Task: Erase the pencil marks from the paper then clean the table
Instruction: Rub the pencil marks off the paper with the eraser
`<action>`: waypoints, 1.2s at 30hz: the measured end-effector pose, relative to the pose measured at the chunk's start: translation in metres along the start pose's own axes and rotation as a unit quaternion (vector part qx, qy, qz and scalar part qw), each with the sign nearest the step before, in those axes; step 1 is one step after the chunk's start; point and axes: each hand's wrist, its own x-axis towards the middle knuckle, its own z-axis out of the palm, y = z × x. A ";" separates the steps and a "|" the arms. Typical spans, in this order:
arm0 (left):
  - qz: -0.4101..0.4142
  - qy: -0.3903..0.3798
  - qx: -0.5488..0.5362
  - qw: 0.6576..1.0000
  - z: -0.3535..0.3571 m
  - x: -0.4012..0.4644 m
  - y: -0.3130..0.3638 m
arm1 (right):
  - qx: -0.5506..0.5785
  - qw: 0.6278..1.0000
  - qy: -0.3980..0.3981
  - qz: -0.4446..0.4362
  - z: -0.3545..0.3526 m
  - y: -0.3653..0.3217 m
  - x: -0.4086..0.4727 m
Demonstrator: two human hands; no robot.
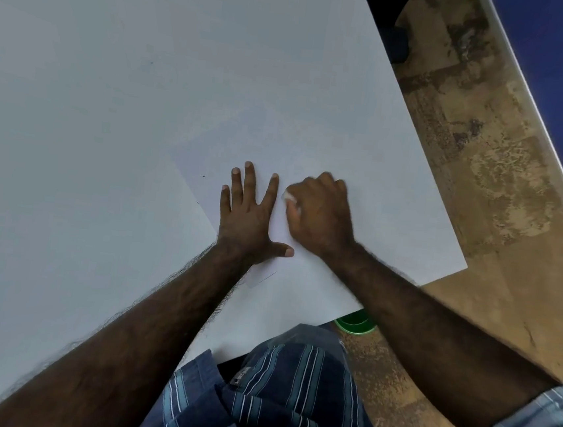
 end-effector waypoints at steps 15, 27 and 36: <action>-0.005 -0.017 -0.004 1.000 -0.002 0.002 -0.004 | -0.034 0.999 -0.004 -0.014 0.012 -0.011 0.021; -0.004 -0.014 -0.004 1.000 0.000 0.002 -0.005 | -0.042 0.999 -0.012 0.013 0.011 -0.020 0.027; -0.010 -0.021 0.002 1.000 0.000 0.003 -0.003 | -0.040 0.996 0.021 0.073 0.014 -0.006 0.080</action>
